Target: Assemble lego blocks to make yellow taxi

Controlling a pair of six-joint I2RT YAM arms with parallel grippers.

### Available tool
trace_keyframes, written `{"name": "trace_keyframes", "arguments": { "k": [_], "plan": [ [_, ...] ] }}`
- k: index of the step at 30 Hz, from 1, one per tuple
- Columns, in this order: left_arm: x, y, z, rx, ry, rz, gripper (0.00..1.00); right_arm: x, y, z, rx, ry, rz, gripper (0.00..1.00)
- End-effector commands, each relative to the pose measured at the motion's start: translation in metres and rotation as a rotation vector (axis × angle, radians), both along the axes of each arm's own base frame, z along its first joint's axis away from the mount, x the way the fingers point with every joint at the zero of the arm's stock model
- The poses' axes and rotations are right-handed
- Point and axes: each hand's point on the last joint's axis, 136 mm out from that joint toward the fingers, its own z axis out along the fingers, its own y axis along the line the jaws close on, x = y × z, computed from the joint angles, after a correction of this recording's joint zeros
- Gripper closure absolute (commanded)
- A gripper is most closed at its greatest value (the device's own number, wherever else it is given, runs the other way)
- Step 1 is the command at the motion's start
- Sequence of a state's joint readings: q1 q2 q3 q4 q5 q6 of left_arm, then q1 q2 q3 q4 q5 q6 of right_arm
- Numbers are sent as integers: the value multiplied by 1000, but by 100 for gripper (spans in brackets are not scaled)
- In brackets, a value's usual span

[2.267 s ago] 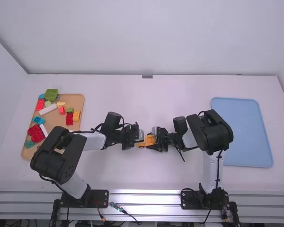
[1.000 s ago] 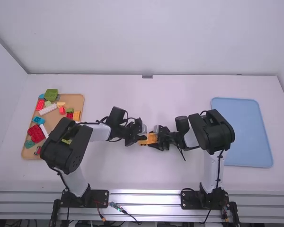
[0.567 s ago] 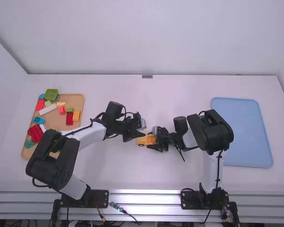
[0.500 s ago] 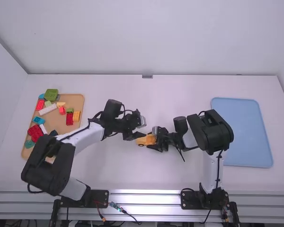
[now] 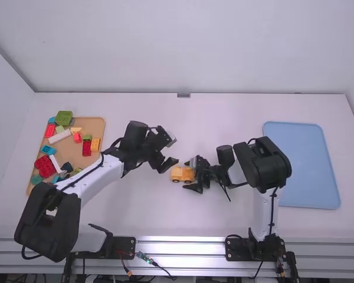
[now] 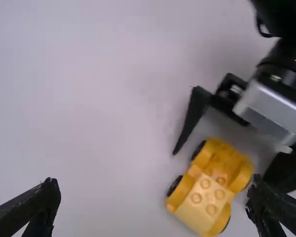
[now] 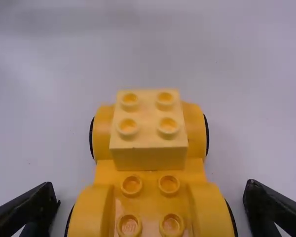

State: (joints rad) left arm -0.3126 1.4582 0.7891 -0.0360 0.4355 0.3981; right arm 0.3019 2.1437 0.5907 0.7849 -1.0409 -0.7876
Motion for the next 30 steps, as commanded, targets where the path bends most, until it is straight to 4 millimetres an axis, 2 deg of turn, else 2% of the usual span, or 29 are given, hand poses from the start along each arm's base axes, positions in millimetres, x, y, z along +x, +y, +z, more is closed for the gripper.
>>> {"name": "trace_keyframes", "arguments": {
  "k": [1,4,12,17,19,20,23,26,28,30],
  "plan": [
    [17,24,7,-21,26,180,1,0,-11,-3,-21,50,-57,1],
    [22,38,8,-57,53,235,1,7,-26,-2,-72,47,-145,1],
    [23,72,13,-176,125,269,1,7,-62,5,-200,-22,-319,1],
    [26,110,-1,-112,159,406,1,5,-75,15,-294,-34,-388,1],
    [27,117,-4,-92,166,450,1,5,-77,18,-315,-30,-396,1],
    [28,129,-10,-59,179,528,1,5,-78,23,-341,-21,-402,1],
    [32,142,-13,-20,177,624,1,10,-81,34,-391,18,-446,1],
    [31,146,-15,-19,193,664,1,20,-87,48,-433,60,-531,1],
    [32,146,-14,-26,189,659,1,30,-89,68,-445,80,-605,1],
    [33,146,-14,-21,183,659,1,35,-88,77,-438,81,-632,1]
  ]
}}
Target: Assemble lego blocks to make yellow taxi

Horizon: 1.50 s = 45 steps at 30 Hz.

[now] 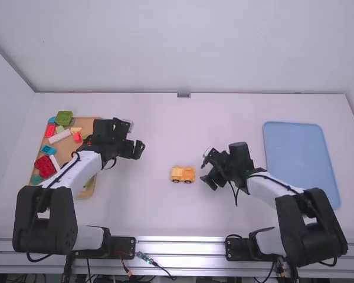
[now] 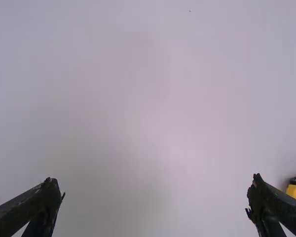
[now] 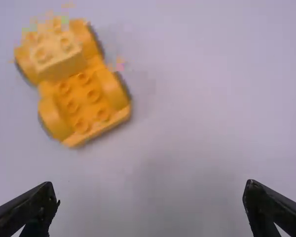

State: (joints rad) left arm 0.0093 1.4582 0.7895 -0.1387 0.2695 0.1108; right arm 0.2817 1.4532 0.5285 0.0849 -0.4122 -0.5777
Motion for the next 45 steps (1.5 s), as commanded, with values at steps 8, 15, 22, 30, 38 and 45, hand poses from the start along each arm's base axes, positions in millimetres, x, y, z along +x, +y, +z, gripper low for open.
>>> {"name": "trace_keyframes", "arguments": {
  "k": [8,15,22,30,38,45],
  "plan": [
    [20,55,24,-29,-31,444,1,51,7,81,131,-183,-214,1],
    [37,101,62,-81,57,560,1,53,7,95,109,-243,-178,1],
    [66,135,86,-89,134,657,1,56,7,104,88,-252,-157,1],
    [101,177,82,-97,261,743,1,58,8,111,79,-251,-148,1],
    [118,220,47,-144,377,849,1,57,8,110,74,-251,-144,1],
    [113,242,-13,-188,508,940,1,58,8,110,75,-253,-144,1]
  ]
}}
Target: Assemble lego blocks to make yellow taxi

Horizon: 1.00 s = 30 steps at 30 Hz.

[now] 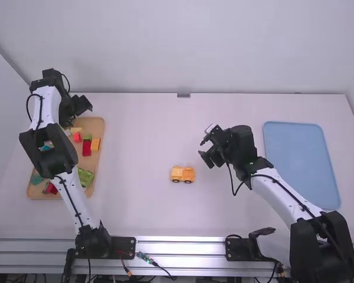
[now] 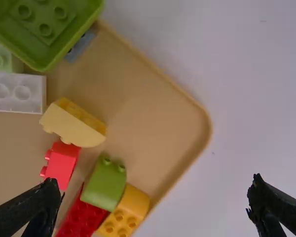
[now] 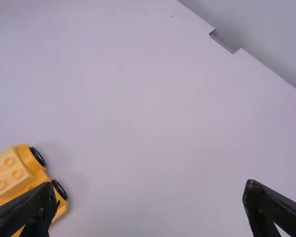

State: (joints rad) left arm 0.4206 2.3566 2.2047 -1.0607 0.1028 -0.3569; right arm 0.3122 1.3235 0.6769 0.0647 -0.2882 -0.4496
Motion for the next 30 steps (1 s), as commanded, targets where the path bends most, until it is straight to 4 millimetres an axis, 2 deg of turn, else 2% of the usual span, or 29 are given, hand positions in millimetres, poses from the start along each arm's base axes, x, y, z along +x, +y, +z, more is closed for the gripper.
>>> {"name": "trace_keyframes", "arguments": {
  "k": [1,5,6,7,11,19,21,30],
  "plan": [
    [-2,5,-18,-29,30,57,1,7,3,21,18,-51,-2,1],
    [-6,12,-29,-4,55,113,0,7,3,21,18,-50,-2,1],
    [-7,13,-31,3,58,118,5,7,3,21,18,-50,-2,1],
    [-7,12,-33,4,59,121,6,7,3,21,18,-50,-2,1],
    [-6,13,-38,5,57,124,6,7,3,21,18,-50,-2,1],
    [-21,28,-48,72,114,280,4,7,3,21,18,-50,-2,1],
    [-21,29,-50,73,111,305,2,7,2,21,17,-50,-2,1],
    [-12,33,-69,78,60,329,7,7,3,21,18,-50,1,1]
  ]
}}
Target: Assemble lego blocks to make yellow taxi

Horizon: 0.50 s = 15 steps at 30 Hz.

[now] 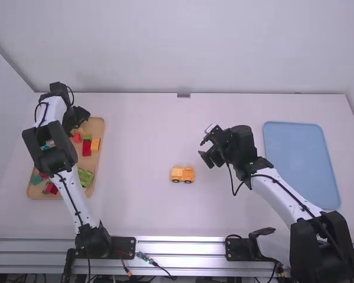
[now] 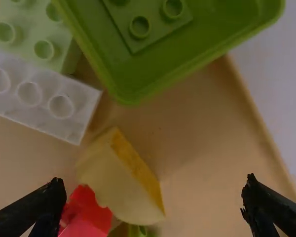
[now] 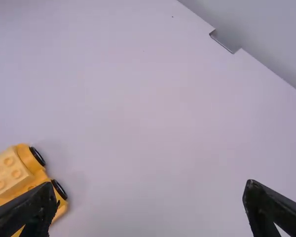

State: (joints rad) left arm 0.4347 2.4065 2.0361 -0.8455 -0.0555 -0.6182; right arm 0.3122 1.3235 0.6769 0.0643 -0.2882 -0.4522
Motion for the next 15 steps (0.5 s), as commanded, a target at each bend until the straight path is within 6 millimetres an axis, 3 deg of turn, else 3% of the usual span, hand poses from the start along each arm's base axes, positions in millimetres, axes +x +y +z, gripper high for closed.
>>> {"name": "trace_keyframes", "arguments": {
  "k": [1,11,15],
  "plan": [
    [-3,-1,-5,0,7,21,7,7,3,21,20,-50,-2,1],
    [-2,0,-7,-15,-18,131,17,8,0,21,20,-50,-10,1],
    [-5,-2,-8,-29,-12,181,16,8,0,21,19,-50,-9,1]
  ]
}}
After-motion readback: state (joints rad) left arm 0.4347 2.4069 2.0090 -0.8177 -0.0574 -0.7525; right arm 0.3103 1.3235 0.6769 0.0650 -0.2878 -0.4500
